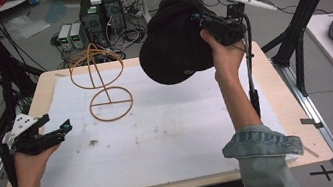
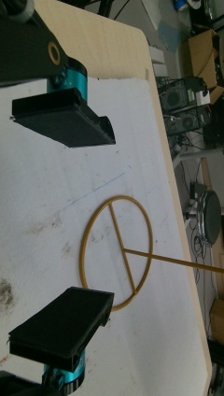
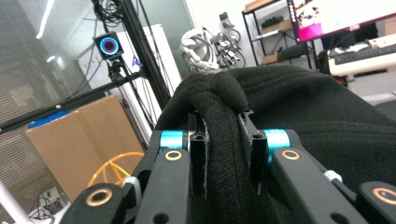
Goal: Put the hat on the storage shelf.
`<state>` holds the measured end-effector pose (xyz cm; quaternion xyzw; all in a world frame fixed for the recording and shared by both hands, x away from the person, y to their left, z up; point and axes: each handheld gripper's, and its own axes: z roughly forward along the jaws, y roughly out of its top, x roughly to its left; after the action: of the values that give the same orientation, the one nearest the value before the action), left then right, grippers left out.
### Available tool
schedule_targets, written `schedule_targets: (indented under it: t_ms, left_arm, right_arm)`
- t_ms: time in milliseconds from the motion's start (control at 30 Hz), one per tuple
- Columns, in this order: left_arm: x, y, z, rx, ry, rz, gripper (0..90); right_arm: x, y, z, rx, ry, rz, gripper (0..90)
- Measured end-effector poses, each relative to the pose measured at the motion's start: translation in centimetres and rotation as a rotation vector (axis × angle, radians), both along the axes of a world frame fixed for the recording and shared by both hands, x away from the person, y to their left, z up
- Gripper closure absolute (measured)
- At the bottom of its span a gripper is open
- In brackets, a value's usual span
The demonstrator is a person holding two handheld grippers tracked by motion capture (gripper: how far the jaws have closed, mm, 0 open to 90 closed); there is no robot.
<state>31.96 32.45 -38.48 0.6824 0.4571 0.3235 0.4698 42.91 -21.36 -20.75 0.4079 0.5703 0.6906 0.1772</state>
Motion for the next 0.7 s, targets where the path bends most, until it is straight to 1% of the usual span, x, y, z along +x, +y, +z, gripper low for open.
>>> schedule_targets:
  t_ms: [300, 500, 533, 567, 633, 700]
  left_arm:
    - [-0.3, 0.4, -0.2, 0.002, 0.003, 0.007, 20.6]
    - [-0.5, 0.5, -0.1, -0.001, 0.002, 0.014, 20.6]
    - [-0.5, 0.5, -0.1, 0.001, 0.002, 0.014, 20.6]
    - [-0.5, 0.5, -0.1, 0.002, 0.002, 0.014, 20.6]
    - [-0.5, 0.6, -0.1, 0.004, 0.004, 0.012, 20.6]
    - [-0.5, 0.6, -0.1, 0.003, 0.005, 0.013, 20.6]
  right_arm:
    - [0.3, 1.9, 1.6, 0.035, -0.018, 0.053, 78.4]
    - [0.4, 2.9, 2.1, 0.054, -0.027, 0.078, 78.4]
    - [0.5, 3.4, 2.3, 0.046, -0.038, 0.085, 78.4]
    - [0.5, 3.4, 2.3, 0.046, -0.038, 0.085, 78.4]
    - [0.6, 4.1, 2.6, 0.065, -0.04, 0.103, 78.4]
    - [0.7, 4.4, 2.6, 0.066, -0.043, 0.109, 78.4]
